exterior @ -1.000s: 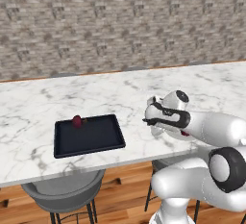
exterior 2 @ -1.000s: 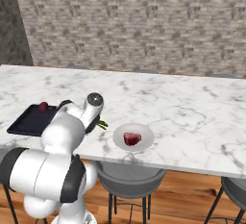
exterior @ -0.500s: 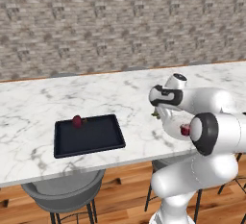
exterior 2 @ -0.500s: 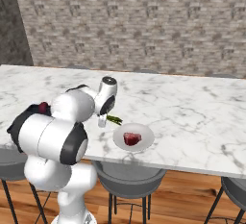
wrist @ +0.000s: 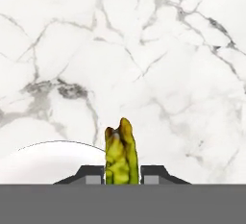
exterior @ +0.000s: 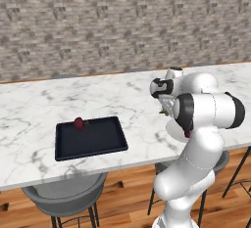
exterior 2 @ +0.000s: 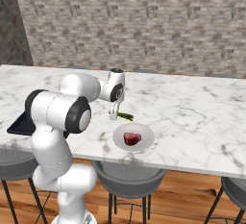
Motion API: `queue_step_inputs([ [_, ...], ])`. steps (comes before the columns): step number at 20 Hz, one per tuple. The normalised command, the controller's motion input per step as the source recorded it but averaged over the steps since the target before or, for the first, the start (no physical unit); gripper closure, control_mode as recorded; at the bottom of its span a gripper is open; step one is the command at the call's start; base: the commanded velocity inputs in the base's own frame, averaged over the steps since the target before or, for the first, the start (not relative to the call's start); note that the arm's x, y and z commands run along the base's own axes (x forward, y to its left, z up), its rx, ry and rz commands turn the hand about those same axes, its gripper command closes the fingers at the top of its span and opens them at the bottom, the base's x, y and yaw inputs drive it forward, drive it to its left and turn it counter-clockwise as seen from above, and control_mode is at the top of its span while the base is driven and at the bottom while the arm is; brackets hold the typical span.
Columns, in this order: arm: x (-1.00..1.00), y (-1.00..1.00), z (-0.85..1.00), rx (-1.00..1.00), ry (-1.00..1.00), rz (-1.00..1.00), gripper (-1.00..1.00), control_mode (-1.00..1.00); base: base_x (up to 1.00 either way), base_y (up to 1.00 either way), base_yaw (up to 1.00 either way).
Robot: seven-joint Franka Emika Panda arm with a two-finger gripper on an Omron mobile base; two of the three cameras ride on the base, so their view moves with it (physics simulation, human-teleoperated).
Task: Create a steak meal by picking up the steak and asparagus from the tray and placing them on the plate. Leave the beet on the tray.
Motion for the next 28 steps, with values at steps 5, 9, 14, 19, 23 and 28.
queue_step_inputs([
  [5,0.05,-0.51,-0.41,-0.05,0.01,0.00,1.00,-1.00,0.00,0.00,0.00],
  [9,0.00,-0.23,-0.45,0.00,-0.01,0.00,1.00,-1.00,0.00,0.00,0.00],
  [14,0.00,-0.01,-0.37,0.00,-0.05,0.00,1.00,-1.00,0.00,0.00,0.00],
  [19,0.00,-0.05,-0.32,0.00,-0.05,0.02,1.00,-1.00,0.00,0.00,0.00],
  [23,-0.02,-0.13,-0.23,0.00,-0.02,0.03,1.00,-1.00,0.00,0.00,0.00],
  [28,-0.30,-0.13,-0.12,0.00,-0.05,0.04,1.00,-1.00,0.00,0.00,0.00],
])
